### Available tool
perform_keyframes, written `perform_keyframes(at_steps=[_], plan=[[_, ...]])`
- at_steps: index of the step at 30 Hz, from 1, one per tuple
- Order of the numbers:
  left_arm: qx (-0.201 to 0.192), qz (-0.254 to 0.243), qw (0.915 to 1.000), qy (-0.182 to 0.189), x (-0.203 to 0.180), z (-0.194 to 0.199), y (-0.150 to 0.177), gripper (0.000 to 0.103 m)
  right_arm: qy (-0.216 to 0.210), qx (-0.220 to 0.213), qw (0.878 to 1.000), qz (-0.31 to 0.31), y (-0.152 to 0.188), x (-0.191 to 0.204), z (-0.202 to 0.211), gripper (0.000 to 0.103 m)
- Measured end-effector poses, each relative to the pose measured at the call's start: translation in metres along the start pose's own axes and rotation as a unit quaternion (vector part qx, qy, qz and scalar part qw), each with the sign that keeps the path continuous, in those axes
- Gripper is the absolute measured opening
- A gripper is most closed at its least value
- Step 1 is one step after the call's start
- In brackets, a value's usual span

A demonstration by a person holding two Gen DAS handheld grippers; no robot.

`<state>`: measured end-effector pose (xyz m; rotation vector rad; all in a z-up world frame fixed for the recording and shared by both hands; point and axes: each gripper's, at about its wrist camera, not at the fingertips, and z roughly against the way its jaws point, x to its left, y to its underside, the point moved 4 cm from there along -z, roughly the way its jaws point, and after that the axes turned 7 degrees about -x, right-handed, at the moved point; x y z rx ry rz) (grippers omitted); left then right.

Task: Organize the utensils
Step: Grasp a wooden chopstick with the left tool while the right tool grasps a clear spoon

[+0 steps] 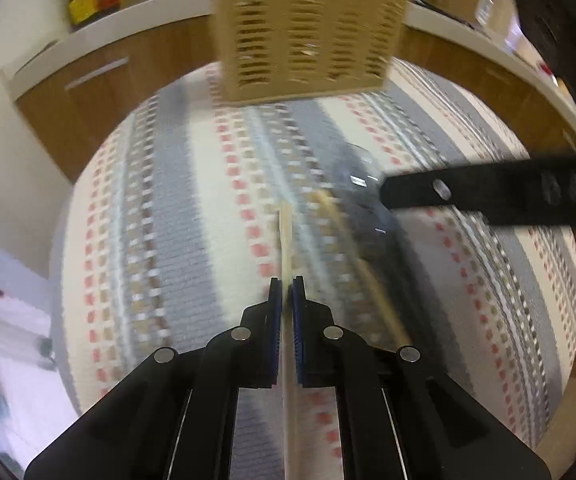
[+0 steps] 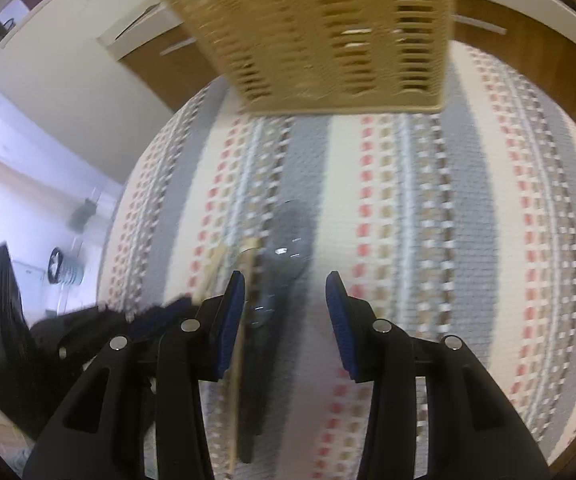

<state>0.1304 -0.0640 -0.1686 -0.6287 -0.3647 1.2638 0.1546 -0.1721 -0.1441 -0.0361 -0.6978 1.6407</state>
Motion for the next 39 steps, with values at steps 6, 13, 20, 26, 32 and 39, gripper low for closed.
perform_keyframes(at_steps=[6,13,20,26,32,39], plan=[[-0.004,0.049,0.9984,0.026,0.032,0.010,0.006,0.004,0.025,0.017,1.000,0.009,0.001,0.015,-0.015,0.039],[-0.011,0.060,0.9973,0.041,0.039,0.011,0.009,0.004,0.027,0.033,0.999,0.027,0.002,0.036,-0.030,0.039],[-0.021,0.074,0.9958,0.049,0.049,0.017,0.009,0.004,0.058,0.040,0.996,0.060,0.004,0.051,-0.044,0.039],[-0.023,0.069,0.9954,0.063,0.046,0.019,0.009,0.004,0.102,0.023,0.988,0.109,0.016,0.063,-0.038,0.029],[-0.007,0.058,0.9944,0.088,0.025,0.011,0.011,0.004,0.082,-0.024,0.993,0.081,0.022,0.043,0.001,0.029],[0.048,0.049,0.9962,0.054,0.012,0.010,0.011,0.004,0.126,-0.022,0.992,0.024,0.022,-0.025,0.020,0.029]])
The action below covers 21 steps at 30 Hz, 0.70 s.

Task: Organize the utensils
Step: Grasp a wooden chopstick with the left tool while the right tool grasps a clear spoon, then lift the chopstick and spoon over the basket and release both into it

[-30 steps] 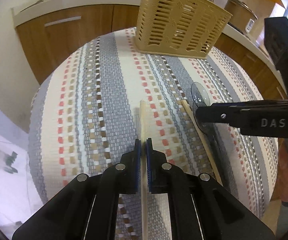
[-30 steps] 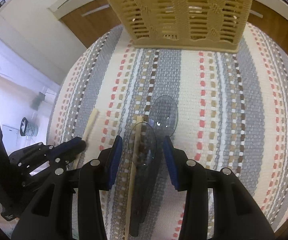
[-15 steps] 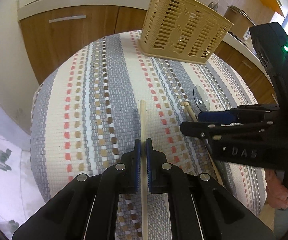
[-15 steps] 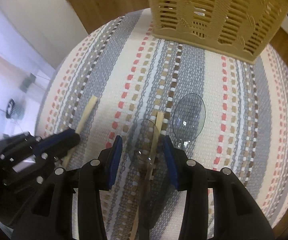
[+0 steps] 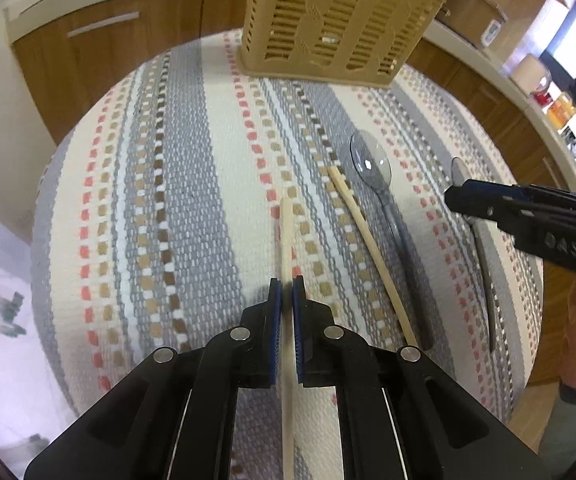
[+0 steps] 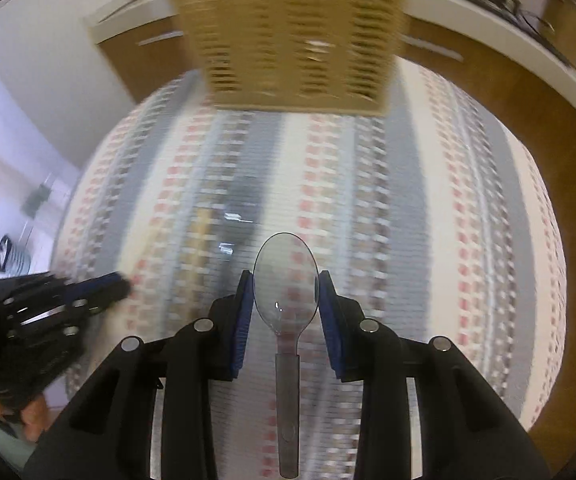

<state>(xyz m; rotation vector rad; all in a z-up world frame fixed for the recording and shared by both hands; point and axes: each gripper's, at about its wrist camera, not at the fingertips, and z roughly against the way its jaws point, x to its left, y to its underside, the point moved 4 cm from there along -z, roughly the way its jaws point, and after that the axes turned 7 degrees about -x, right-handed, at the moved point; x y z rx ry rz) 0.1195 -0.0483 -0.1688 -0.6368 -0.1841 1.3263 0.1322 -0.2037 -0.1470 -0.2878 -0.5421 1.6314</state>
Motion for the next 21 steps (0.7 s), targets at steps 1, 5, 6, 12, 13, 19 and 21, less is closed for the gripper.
perform_keyframes(at_steps=[1,5,6,12,13,19,21], plan=[[0.006,0.000,1.0000,-0.001,-0.001,0.000,-0.001,0.007,-0.002,0.006,1.000,-0.008,0.001,-0.007,-0.003,0.029],[0.033,-0.021,0.9992,-0.001,-0.004,-0.008,-0.016,0.025,-0.029,0.016,0.999,-0.025,0.006,-0.016,-0.011,0.029],[0.042,-0.027,0.9987,0.004,-0.004,-0.012,-0.020,0.025,-0.030,0.016,0.999,-0.023,0.006,-0.015,-0.011,0.029],[0.121,-0.086,0.9888,0.021,-0.012,-0.028,-0.039,0.031,-0.036,0.015,0.999,-0.013,0.008,-0.014,-0.008,0.029],[0.137,-0.100,0.9854,0.016,-0.014,-0.031,-0.041,0.030,-0.037,0.015,0.999,-0.013,0.008,-0.014,-0.008,0.029],[0.139,-0.116,0.9834,-0.020,-0.013,-0.035,-0.047,0.003,-0.047,0.011,0.999,-0.023,0.005,-0.015,-0.009,0.029],[0.115,-0.090,0.9893,-0.004,-0.010,-0.032,-0.048,0.003,-0.047,0.007,0.999,-0.024,0.004,-0.016,-0.006,0.029]])
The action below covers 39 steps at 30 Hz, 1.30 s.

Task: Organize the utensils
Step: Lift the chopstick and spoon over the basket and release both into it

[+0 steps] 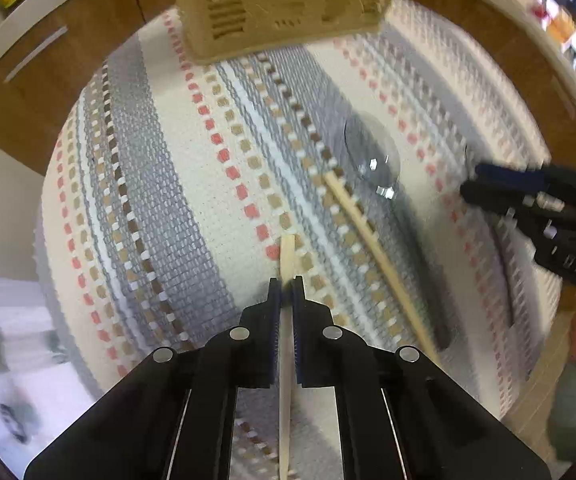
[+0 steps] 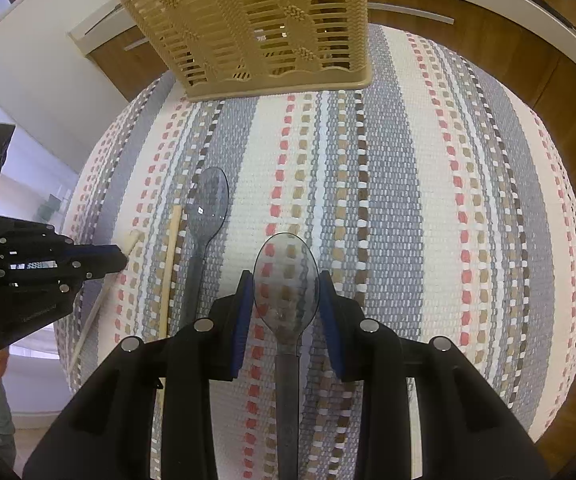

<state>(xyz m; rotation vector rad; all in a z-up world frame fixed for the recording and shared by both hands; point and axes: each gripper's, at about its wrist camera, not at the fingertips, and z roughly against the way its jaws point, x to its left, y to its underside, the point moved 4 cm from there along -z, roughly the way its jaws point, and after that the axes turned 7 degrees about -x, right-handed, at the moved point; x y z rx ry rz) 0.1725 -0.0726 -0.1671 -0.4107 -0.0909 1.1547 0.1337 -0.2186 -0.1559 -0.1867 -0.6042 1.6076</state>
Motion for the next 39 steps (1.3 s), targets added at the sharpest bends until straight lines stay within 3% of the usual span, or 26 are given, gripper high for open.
perform_keyframes(at_steps=[5,9,12,15,16,21,25,28,31,36,39], plan=[[-0.095,0.041,0.9944,0.016,0.006,0.033,0.000,0.003,-0.010,-0.043,0.999,-0.008,-0.009,-0.006,0.028,0.029],[-0.220,0.048,0.9743,-0.008,0.004,0.090,-0.012,0.003,-0.029,-0.118,0.993,-0.010,-0.024,-0.003,0.069,0.029],[-0.323,0.057,0.9445,-0.012,-0.001,0.137,-0.029,0.003,-0.040,-0.175,0.984,-0.009,-0.039,0.001,0.100,0.029],[-0.418,0.081,0.9044,-0.030,0.003,0.181,-0.054,0.003,-0.055,-0.228,0.972,-0.017,-0.060,0.004,0.124,0.029],[-0.434,0.086,0.8962,-0.023,0.000,0.191,-0.056,0.003,-0.058,-0.248,0.967,-0.024,-0.071,0.004,0.132,0.029],[-0.543,0.109,0.8324,-0.021,0.007,0.232,-0.103,0.003,-0.039,-0.343,0.938,-0.030,-0.126,0.003,0.160,0.029],[-0.584,0.124,0.8018,-0.025,0.008,0.251,-0.130,0.003,-0.027,-0.402,0.915,-0.031,-0.174,-0.002,0.169,0.029],[-0.599,0.143,0.7872,-0.030,0.019,0.246,-0.151,0.003,-0.006,-0.430,0.902,-0.032,-0.200,-0.005,0.167,0.029],[-0.608,0.146,0.7791,-0.041,0.029,0.241,-0.163,0.003,0.012,-0.455,0.890,-0.029,-0.222,-0.010,0.162,0.029],[-0.610,0.144,0.7760,-0.071,0.038,0.216,-0.176,0.003,0.015,-0.466,0.884,-0.027,-0.240,-0.018,0.144,0.029],[-0.602,0.146,0.7818,-0.076,0.043,0.198,-0.178,0.003,0.028,-0.471,0.881,-0.030,-0.237,-0.025,0.127,0.029]])
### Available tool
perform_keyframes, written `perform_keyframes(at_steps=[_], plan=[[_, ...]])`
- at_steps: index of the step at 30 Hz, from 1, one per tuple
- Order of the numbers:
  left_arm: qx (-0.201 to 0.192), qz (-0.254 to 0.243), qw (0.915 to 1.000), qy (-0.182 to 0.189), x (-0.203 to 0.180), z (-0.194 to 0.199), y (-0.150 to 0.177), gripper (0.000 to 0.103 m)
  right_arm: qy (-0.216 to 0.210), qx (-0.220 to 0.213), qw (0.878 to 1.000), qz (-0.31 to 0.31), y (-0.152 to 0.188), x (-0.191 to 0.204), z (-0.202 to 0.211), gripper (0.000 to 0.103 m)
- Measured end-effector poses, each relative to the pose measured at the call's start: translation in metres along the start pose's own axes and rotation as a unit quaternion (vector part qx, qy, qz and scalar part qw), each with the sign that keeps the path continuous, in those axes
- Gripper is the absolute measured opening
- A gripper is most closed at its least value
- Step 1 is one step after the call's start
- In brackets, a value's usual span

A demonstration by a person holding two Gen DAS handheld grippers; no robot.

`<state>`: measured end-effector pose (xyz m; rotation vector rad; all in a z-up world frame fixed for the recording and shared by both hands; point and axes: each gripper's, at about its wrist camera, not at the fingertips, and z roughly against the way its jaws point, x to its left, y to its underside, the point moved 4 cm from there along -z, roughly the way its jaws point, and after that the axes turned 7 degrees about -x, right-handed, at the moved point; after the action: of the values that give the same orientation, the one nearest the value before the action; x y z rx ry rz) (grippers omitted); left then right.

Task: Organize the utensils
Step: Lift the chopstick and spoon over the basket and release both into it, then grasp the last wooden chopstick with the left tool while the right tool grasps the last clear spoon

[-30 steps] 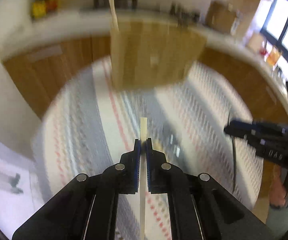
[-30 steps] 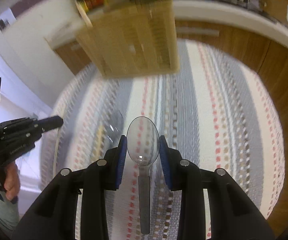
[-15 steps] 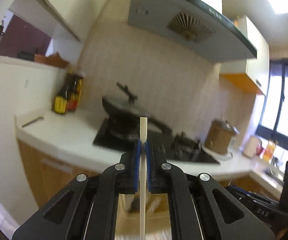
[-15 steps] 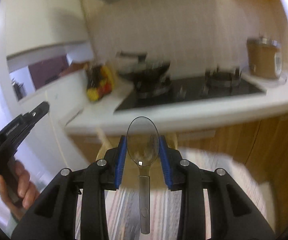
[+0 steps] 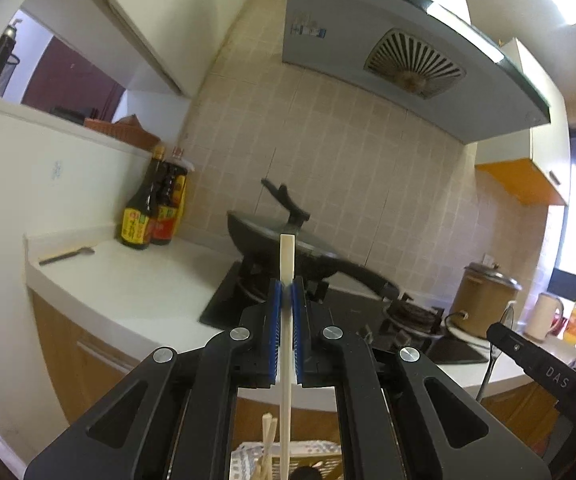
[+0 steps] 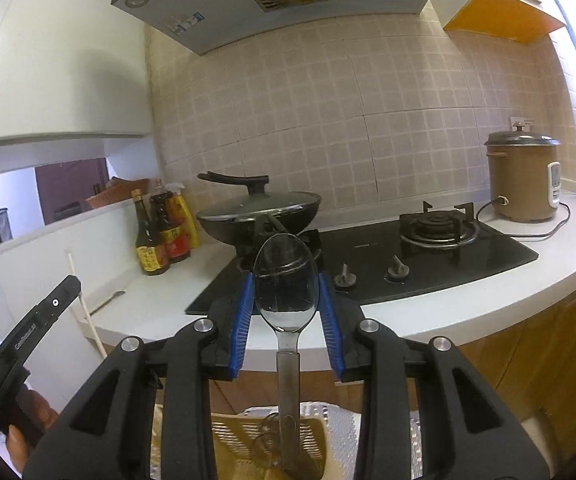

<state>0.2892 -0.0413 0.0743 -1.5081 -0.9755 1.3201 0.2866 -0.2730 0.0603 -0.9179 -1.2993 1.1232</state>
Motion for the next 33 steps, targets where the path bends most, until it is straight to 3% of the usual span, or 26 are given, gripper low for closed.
perform_keyframes(at_steps=[11,16,18,20,21,29,33], plan=[[0.038,-0.012,0.9992,-0.009,0.014,0.008,0.031,0.004,0.004,0.019,1.000,0.003,0.045,-0.003,0.000,0.030],[0.066,-0.027,0.9975,0.005,0.016,0.022,0.035,0.004,0.007,0.029,0.999,0.038,0.052,0.011,0.020,0.030],[0.079,-0.025,0.9965,0.013,0.018,0.028,0.035,0.007,0.003,0.033,0.998,0.045,0.052,0.014,0.028,0.034],[0.095,-0.019,0.9951,0.021,0.020,0.036,0.034,0.029,-0.002,0.038,0.998,0.040,0.050,0.014,0.037,0.050],[0.100,-0.015,0.9946,0.022,0.023,0.041,0.032,0.032,-0.003,0.040,0.999,0.036,0.049,0.013,0.042,0.050],[0.142,0.008,0.9893,0.034,0.037,0.090,0.025,0.033,-0.013,0.065,0.998,0.019,0.046,0.017,0.094,0.050],[0.204,0.012,0.9782,0.038,0.041,0.112,0.043,0.033,-0.010,0.095,0.995,0.032,0.059,0.023,0.117,0.050]])
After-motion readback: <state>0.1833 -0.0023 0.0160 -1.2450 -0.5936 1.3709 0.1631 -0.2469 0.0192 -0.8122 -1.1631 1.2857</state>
